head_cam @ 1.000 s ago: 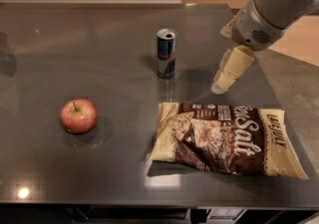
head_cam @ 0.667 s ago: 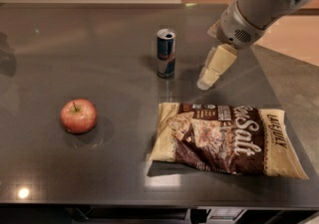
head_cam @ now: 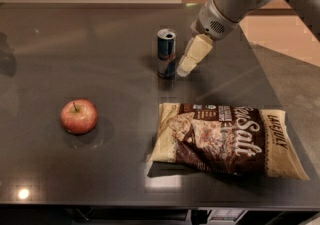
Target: Pick redbull can
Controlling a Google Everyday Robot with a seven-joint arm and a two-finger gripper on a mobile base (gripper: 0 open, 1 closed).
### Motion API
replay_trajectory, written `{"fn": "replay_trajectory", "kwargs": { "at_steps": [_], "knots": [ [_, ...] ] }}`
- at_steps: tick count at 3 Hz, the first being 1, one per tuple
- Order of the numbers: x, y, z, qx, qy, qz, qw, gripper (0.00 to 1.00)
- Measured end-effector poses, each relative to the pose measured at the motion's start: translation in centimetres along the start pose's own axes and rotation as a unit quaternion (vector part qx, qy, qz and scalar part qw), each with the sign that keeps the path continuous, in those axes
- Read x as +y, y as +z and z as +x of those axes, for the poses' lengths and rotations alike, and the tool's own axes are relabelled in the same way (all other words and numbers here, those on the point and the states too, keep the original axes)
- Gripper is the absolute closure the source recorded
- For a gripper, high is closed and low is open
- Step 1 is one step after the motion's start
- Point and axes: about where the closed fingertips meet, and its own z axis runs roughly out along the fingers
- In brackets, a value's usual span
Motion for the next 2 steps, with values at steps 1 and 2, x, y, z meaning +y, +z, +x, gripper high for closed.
{"fn": "replay_trajectory", "kwargs": {
  "at_steps": [1,2],
  "knots": [
    [-1.7,1.2,-1.4,-0.007,0.011,0.002,0.9999,0.00],
    [-3.2,2.5,-3.1,-0.010,0.018,0.010,0.9997,0.00]
  ]
}}
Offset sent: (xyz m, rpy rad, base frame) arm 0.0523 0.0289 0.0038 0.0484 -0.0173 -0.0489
